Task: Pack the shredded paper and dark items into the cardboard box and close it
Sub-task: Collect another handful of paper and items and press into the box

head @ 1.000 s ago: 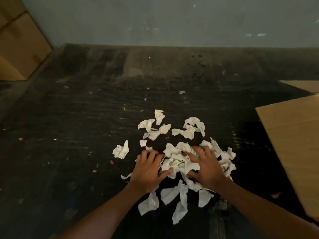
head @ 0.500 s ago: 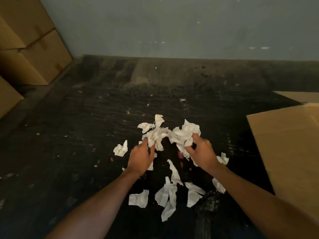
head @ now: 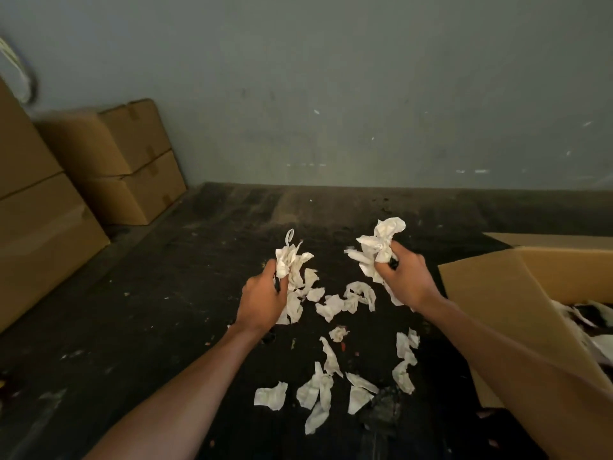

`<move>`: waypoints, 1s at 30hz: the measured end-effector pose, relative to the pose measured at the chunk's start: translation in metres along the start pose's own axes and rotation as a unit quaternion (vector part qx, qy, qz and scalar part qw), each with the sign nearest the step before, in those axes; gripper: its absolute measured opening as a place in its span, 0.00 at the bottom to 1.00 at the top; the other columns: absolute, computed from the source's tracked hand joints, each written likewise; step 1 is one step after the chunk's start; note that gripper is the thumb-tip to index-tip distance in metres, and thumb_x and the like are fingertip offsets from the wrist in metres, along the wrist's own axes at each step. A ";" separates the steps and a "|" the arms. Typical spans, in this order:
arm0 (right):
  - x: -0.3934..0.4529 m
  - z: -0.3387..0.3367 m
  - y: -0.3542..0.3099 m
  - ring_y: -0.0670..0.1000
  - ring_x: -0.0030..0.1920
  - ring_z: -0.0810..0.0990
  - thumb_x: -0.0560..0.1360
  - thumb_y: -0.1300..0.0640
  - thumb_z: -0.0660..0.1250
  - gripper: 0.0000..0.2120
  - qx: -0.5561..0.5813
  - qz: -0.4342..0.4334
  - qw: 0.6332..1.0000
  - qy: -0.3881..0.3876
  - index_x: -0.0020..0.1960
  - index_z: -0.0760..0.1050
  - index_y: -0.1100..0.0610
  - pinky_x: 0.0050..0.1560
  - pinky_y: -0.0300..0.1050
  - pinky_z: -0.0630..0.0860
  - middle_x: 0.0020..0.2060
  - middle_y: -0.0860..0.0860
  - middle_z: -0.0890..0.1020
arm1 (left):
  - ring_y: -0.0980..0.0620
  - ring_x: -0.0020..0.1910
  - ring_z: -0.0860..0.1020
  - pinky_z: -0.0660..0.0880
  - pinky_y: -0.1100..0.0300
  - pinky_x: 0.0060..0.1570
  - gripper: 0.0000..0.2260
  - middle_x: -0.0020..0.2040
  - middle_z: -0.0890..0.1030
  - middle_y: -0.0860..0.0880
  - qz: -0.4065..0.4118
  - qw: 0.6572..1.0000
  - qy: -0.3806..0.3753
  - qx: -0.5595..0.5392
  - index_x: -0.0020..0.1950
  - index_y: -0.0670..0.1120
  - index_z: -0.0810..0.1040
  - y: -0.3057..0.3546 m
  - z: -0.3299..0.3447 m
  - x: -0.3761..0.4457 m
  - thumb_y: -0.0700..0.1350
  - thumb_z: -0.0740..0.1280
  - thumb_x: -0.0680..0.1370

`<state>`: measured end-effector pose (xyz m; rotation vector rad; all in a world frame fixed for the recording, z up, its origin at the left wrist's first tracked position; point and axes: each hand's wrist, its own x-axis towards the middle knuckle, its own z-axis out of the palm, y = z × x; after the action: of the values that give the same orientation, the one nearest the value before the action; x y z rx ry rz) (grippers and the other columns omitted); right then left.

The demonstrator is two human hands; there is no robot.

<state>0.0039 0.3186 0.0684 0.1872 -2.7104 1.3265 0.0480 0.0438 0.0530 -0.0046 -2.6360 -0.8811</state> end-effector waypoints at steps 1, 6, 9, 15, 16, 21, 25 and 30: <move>-0.007 -0.007 -0.001 0.49 0.39 0.80 0.78 0.52 0.66 0.14 -0.018 0.004 1.000 0.006 0.62 0.72 0.50 0.32 0.41 0.75 0.48 0.56 0.80 | 0.55 0.30 0.77 0.74 0.58 0.31 0.04 0.33 0.77 0.52 0.005 1.000 0.001 0.000 0.55 0.47 0.73 0.004 -0.006 -0.007 0.45 0.63 0.81; -0.052 -0.055 -0.018 0.49 0.32 0.77 0.79 0.54 0.65 0.16 -0.056 -0.003 0.998 0.025 0.66 0.70 0.49 0.28 0.43 0.72 0.41 0.56 0.80 | 0.54 0.32 0.78 0.79 0.53 0.35 0.10 0.35 0.78 0.50 0.007 1.000 0.014 0.006 0.62 0.48 0.72 0.034 -0.039 -0.047 0.48 0.62 0.82; -0.082 -0.086 -0.020 0.51 0.34 0.80 0.78 0.55 0.66 0.06 -0.077 -0.023 0.996 0.045 0.54 0.75 0.54 0.31 0.46 0.76 0.36 0.53 0.81 | 0.56 0.31 0.78 0.78 0.57 0.31 0.09 0.35 0.78 0.51 0.022 0.999 0.023 -0.003 0.61 0.48 0.72 0.055 -0.049 -0.070 0.46 0.63 0.82; -0.137 -0.149 0.001 0.51 0.36 0.81 0.78 0.55 0.66 0.06 -0.107 0.006 0.991 0.076 0.53 0.76 0.55 0.36 0.48 0.78 0.36 0.51 0.81 | 0.55 0.29 0.77 0.77 0.53 0.31 0.07 0.32 0.77 0.51 0.053 0.998 0.013 -0.008 0.59 0.46 0.73 0.112 -0.039 -0.101 0.46 0.62 0.82; -0.145 -0.162 0.005 0.50 0.37 0.80 0.78 0.55 0.66 0.06 -0.105 0.013 0.991 0.080 0.53 0.77 0.56 0.35 0.47 0.76 0.36 0.51 0.81 | 0.55 0.29 0.77 0.76 0.54 0.31 0.08 0.32 0.77 0.51 0.061 0.998 0.013 -0.014 0.59 0.46 0.73 0.126 -0.035 -0.103 0.46 0.62 0.82; -0.170 -0.233 0.031 0.48 0.36 0.78 0.79 0.55 0.66 0.09 -0.120 0.040 0.985 0.117 0.56 0.76 0.57 0.32 0.41 0.70 0.37 0.50 0.80 | 0.50 0.31 0.79 0.79 0.46 0.36 0.08 0.32 0.77 0.50 0.107 0.993 0.013 -0.046 0.59 0.46 0.73 0.195 -0.003 -0.098 0.47 0.61 0.82; -0.179 -0.293 0.064 0.45 0.37 0.77 0.79 0.55 0.66 0.11 -0.132 0.039 0.981 0.135 0.60 0.76 0.58 0.31 0.39 0.68 0.38 0.49 0.79 | 0.48 0.33 0.79 0.78 0.48 0.38 0.08 0.33 0.77 0.50 0.135 0.987 0.012 -0.083 0.58 0.45 0.74 0.268 0.039 -0.088 0.48 0.61 0.82; -0.167 -0.352 0.124 0.46 0.39 0.79 0.79 0.55 0.65 0.12 -0.111 0.053 0.983 0.135 0.61 0.76 0.57 0.35 0.40 0.72 0.40 0.49 0.80 | 0.53 0.41 0.78 0.76 0.55 0.45 0.13 0.43 0.81 0.50 0.131 0.979 -0.014 -0.158 0.65 0.50 0.74 0.365 0.123 -0.075 0.50 0.60 0.83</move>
<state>0.1666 0.6830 0.1599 -0.1484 -2.6362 0.9784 0.1191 0.4171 0.1488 -0.4360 -2.4157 -1.1961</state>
